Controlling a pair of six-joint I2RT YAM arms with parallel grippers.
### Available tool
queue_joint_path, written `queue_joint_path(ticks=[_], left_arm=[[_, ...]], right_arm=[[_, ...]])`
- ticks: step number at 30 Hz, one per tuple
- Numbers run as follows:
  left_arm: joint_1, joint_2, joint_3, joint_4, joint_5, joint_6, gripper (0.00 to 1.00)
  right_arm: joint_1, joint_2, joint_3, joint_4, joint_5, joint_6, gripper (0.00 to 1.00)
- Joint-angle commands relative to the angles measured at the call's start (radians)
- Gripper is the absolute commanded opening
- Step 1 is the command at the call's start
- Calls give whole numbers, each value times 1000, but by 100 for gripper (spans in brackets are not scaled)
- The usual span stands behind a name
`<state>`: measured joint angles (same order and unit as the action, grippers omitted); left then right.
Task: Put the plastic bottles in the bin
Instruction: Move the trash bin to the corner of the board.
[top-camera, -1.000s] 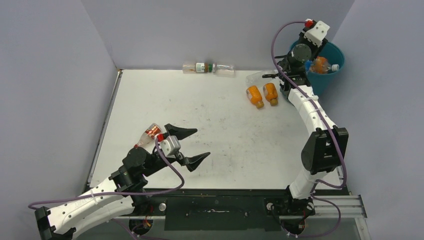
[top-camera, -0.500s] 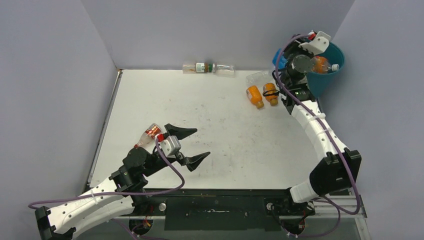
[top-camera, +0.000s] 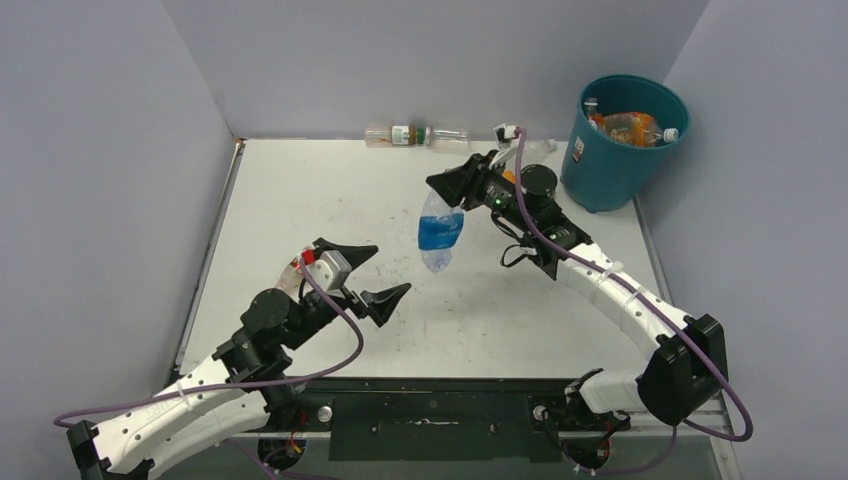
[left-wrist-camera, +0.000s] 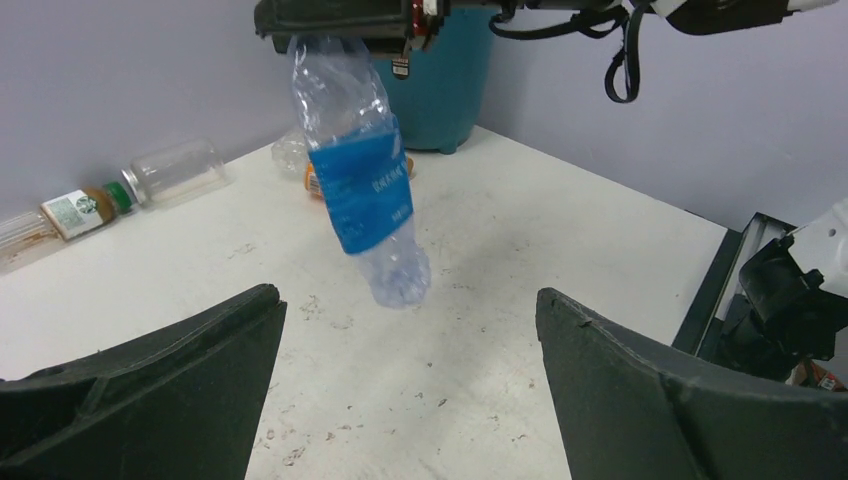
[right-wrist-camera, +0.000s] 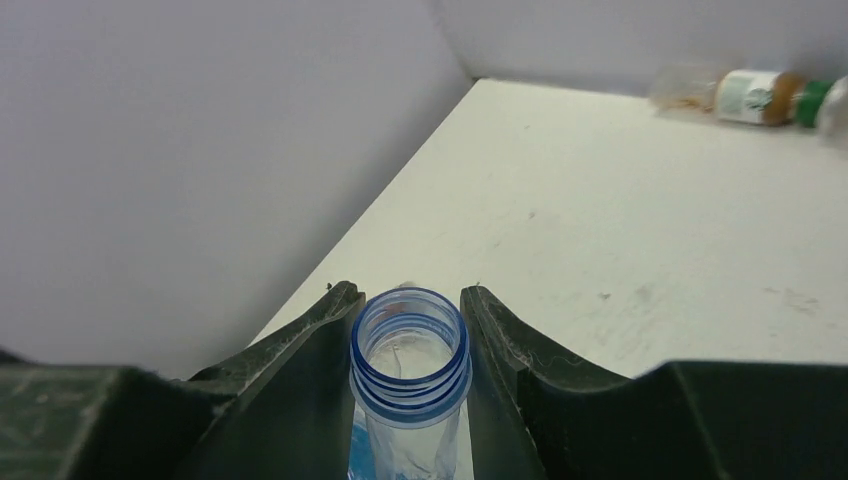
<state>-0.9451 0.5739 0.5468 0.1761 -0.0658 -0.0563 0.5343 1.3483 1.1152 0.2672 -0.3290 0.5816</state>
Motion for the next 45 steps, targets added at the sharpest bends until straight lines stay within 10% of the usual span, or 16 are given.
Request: queue_joint_path(ticks=[1,16,26,29,32,34,41,45], left_arm=[[28,-7,64,7,77,-75,96],[69,128,95,29,335,-160,99],[68,165,82,58,380,-138,35],[69,167,79,64,379,-129,13],[69,157,76,66,350,-123,0],[69,149,70,67,321,-123,0],[69,142,67,67,228,-132,0],[66,128,62,60,222,-114,0]], right_arm=[[70,-120,-13,55,-195,28,5],[226,-257,-161,202,-227,6,5],[309,-250,-143,159,-127,-45,6],[314,-236,-72,-4,-84,-106,54],[313,-256,10,-182,47,-179,91],[313,-265,85,-337,183,-239,100],[300,-132,388,-617,1117,-556,99],[152,21,483,-602,1226,-702,93]])
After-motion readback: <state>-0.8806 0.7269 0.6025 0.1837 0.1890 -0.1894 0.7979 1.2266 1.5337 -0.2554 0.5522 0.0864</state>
